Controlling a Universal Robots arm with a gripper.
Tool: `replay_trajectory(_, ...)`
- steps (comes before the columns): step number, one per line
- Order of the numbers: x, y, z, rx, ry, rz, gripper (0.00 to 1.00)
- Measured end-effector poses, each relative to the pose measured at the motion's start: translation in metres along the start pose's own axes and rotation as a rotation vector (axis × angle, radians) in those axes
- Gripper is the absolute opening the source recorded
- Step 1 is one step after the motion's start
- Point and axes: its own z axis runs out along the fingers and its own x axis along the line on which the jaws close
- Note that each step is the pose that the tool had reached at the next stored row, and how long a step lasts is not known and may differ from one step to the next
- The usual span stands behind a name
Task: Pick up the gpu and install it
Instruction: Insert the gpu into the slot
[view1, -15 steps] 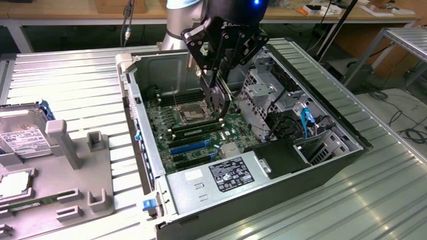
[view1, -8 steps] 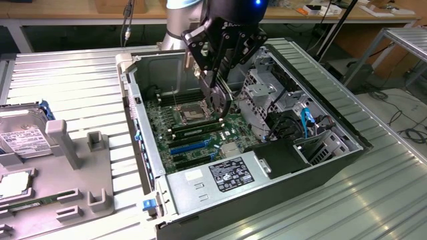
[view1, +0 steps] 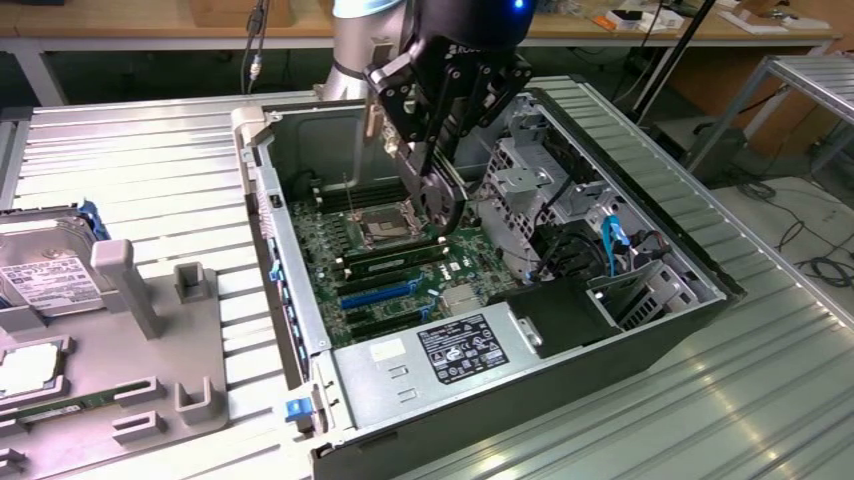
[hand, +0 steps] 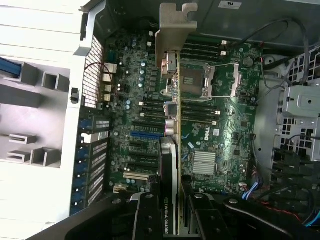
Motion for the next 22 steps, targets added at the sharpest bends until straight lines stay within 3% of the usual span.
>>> replay_trajectory(22, 0.0, 0.0, 0.0, -0.0013, 0.0094, -0.173, 0.27)
